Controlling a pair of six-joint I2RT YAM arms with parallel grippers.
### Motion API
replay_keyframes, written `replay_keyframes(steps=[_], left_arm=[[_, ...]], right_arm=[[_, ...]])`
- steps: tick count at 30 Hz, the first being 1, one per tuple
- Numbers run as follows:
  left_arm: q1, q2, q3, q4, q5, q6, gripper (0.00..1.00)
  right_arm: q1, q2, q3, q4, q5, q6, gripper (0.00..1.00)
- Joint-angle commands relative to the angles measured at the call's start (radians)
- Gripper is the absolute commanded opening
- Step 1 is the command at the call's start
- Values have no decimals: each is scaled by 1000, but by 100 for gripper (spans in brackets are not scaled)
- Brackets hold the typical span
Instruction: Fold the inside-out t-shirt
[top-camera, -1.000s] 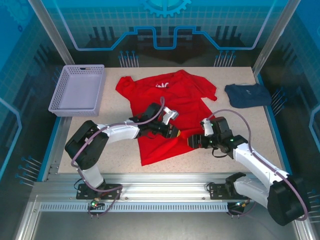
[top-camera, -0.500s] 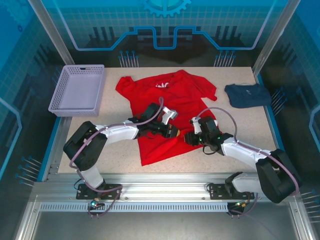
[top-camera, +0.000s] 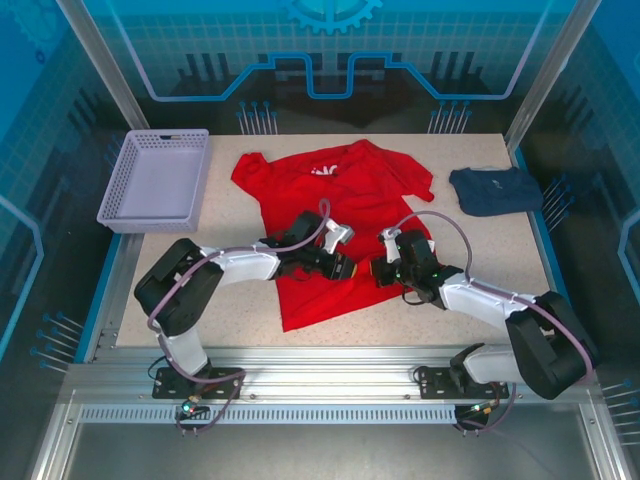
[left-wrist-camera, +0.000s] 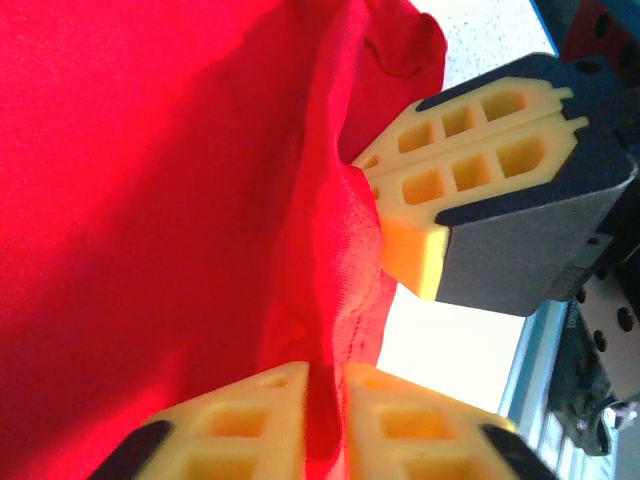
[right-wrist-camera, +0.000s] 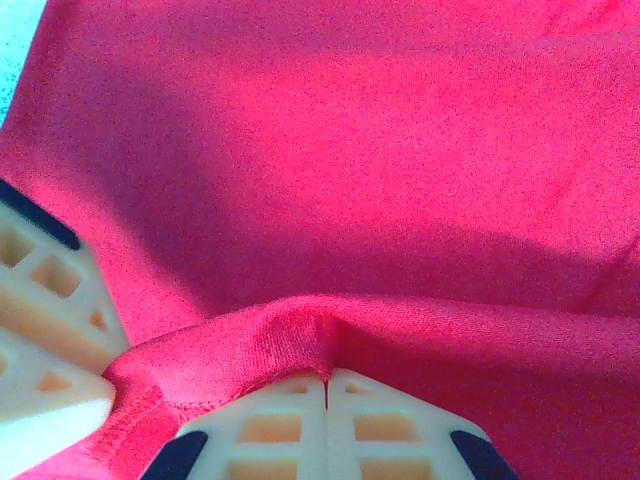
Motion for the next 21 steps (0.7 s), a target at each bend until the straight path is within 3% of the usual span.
replay_keyframes(steps=[1,6,12,14,17,19,21], left_arm=[[6,19,-5,32,42,19,26],[5,40,1,44,50,17,39],[-6,96,44,7,17,48,43],[-7,109,57,23,21,38,36],[-6,70,57,69,28,-12,10],[2,-12,37,106,23,-85,0],[9,-98,20,106,-10,-143,0]], right_arm=[[3,5,10,27,-1,6,0],[3,6,8,26,5,8,0],[3,-23,0,26,8,15,0],[3,-35,1,20,12,17,0],[4,-59,32,-83,85,35,0],[10,-129,61,-247,231,57,37],[54,-281,-39,-167,192,-23,65]])
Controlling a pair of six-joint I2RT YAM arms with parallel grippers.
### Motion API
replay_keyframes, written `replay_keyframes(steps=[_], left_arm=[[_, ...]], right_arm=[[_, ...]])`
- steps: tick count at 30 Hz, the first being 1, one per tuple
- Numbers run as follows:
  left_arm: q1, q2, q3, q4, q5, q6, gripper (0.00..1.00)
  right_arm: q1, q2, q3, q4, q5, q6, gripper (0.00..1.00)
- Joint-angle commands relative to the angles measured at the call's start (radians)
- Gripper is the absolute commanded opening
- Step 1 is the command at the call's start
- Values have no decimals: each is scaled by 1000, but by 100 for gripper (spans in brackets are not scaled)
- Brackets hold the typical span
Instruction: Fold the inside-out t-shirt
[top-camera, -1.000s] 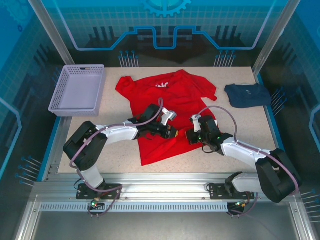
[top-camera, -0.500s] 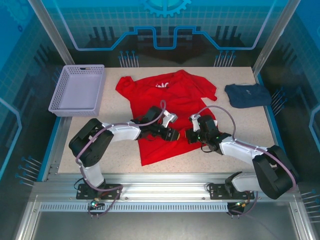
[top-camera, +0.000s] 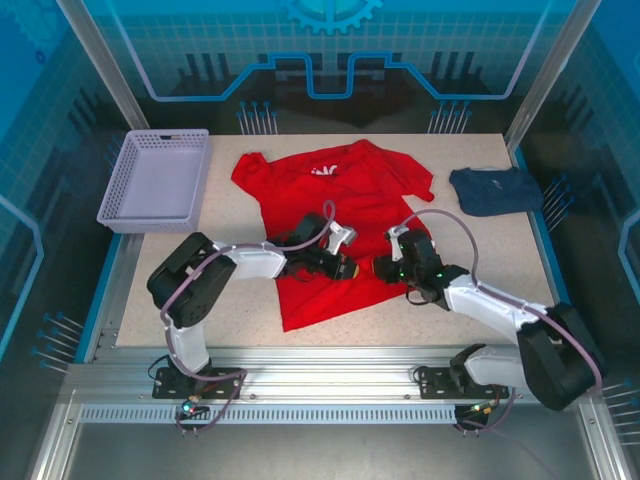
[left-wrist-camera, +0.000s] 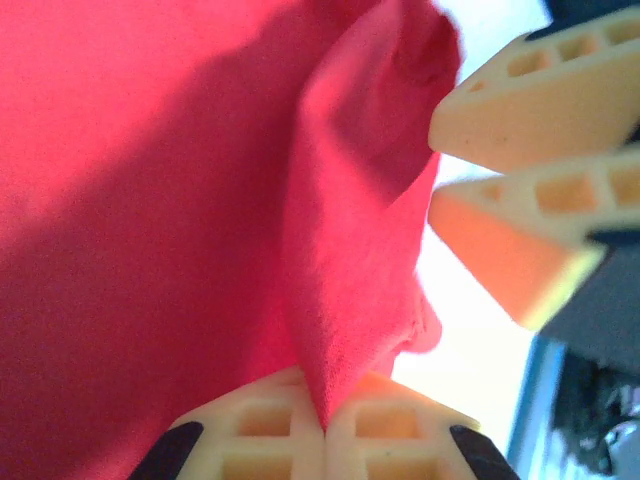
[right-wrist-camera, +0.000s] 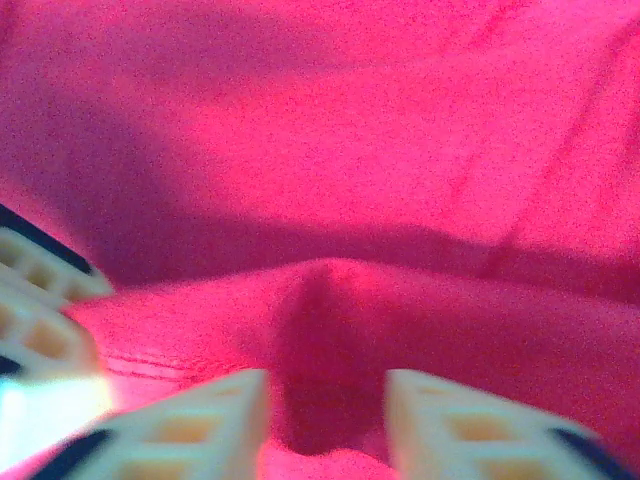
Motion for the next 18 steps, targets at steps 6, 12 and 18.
replay_keyframes(steps=[6,12,18], left_arm=[[24,-248,50,-95,-72,-62,0],[27,-271,142,-235,-74,-9,0],[34,-279,187,-293,-73,16,0]], right_arm=[[125,-252,-231,282,-41,-170,71],[243,14,-158,433,78,-225,64],[266,272,-116,604,200,-244,47]])
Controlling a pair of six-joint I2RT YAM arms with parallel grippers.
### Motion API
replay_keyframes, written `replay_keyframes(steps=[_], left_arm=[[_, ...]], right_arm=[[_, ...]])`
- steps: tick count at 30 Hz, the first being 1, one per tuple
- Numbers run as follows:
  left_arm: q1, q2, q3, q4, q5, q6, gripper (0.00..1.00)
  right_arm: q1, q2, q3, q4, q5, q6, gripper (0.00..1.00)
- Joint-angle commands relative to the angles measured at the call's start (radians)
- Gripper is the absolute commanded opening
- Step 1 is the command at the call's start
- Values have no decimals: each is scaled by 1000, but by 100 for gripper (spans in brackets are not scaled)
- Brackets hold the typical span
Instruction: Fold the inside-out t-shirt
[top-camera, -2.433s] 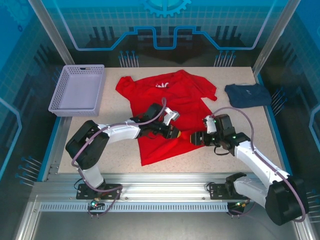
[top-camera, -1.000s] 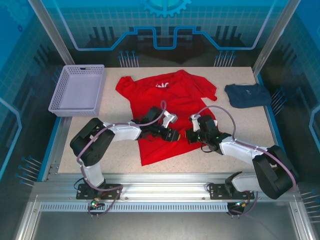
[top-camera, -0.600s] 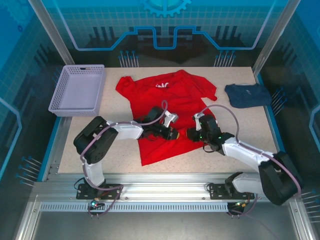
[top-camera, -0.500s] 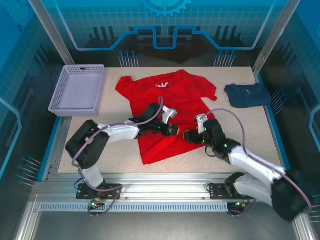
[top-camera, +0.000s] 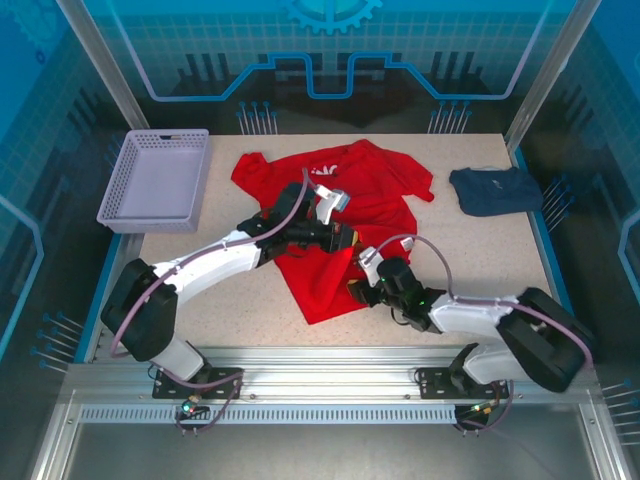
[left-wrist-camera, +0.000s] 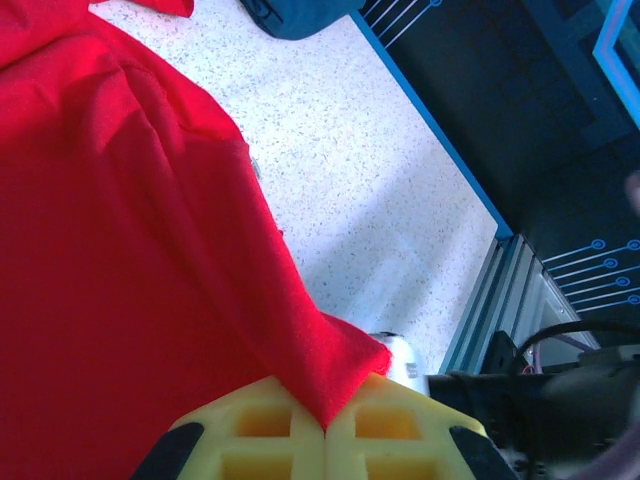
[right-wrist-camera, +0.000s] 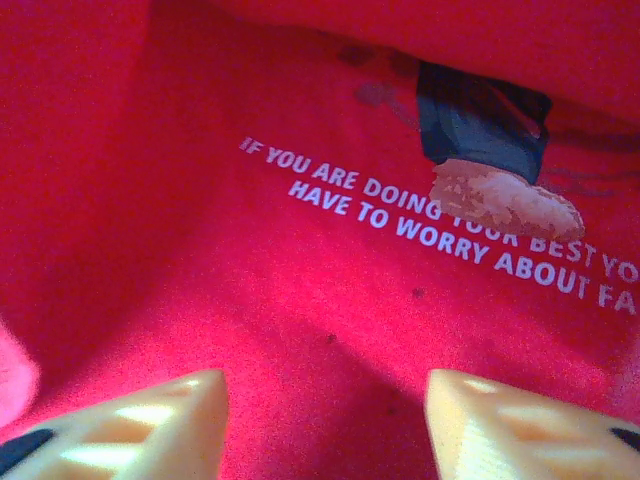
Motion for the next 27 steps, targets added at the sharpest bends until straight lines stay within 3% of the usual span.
replay_keyframes(steps=[1,6,9,12,17,21,27], left_arm=[[15,-21,58,-74,3,28,0],[30,-31,102,-137,24,35,0],[42,-64,129,-185,25,45,0],[40,-75,162,-206,53,42,0],[37,-119,126,-166,73,45,0],[36,-170,100,-148,91,54,0],[26,-161,168,-90,83,26,0]], right_arm=[[33,104,42,158,117,-34,44],[44,239,94,229,210,-55,37],[29,280,126,251,204,-60,35],[41,340,206,215,230,-86,35],[-15,394,318,149,235,4,37],[-51,409,378,103,229,39,47],[-17,509,565,3,290,-32,67]])
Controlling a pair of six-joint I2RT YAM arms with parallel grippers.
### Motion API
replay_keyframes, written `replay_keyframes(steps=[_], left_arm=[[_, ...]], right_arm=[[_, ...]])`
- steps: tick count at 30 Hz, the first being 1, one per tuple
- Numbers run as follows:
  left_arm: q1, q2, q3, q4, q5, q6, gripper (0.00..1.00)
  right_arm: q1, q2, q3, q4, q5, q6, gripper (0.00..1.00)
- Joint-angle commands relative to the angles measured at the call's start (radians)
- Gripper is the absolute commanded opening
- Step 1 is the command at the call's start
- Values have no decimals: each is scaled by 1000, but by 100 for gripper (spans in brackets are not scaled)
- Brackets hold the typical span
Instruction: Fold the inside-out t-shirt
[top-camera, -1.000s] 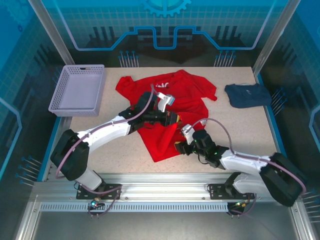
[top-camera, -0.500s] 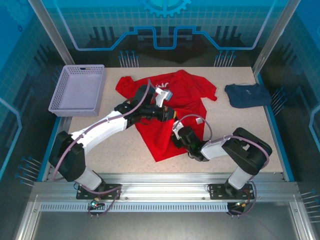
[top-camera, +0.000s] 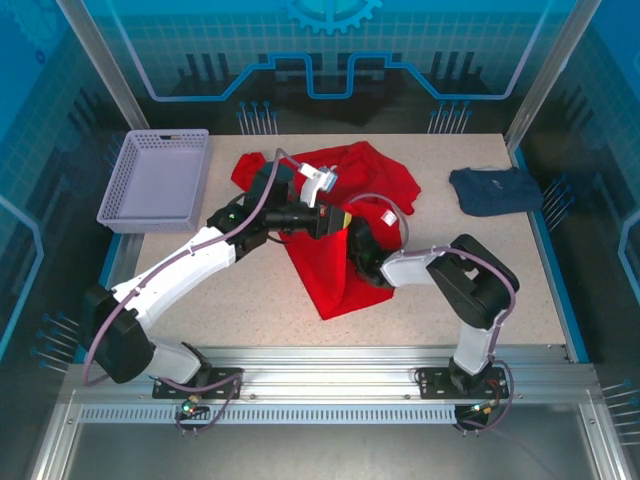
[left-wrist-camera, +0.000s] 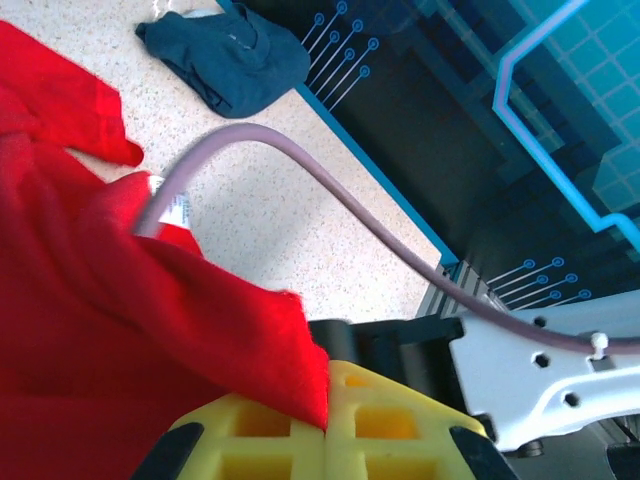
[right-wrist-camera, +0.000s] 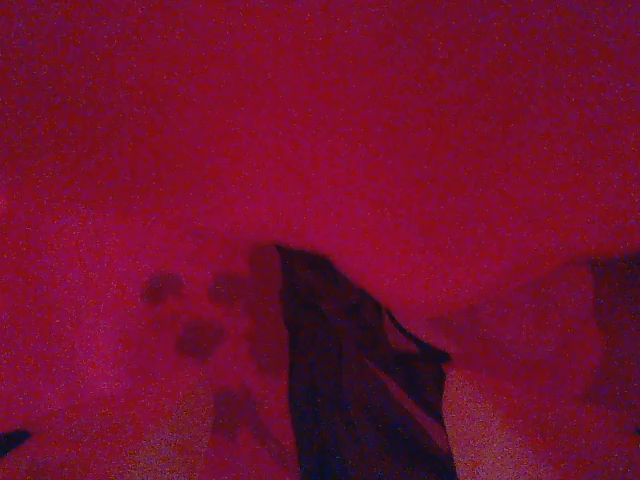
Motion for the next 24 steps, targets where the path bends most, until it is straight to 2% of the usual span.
replay_keyframes(steps=[1,8,13,15,17,21,24], left_arm=[[-12,-8,68,55,33,0,0],[-44,67,254,-3,-56,39,0],[-41,115,352,-101,-243,95,0],[-37,127,369,-128,-277,114,0],[-36,131,370,-116,-220,109,0],[-39,98,352,-55,-9,73,0],[-41,26,310,21,68,38,0]], right_arm=[[14,46,77,-70,38,-23,69],[56,93,161,-108,74,-81,72],[106,53,67,-5,110,-106,74],[112,39,46,4,82,-115,76],[111,62,88,-64,78,-109,77],[48,114,200,-214,11,-49,77],[2,162,304,-349,-9,-44,77]])
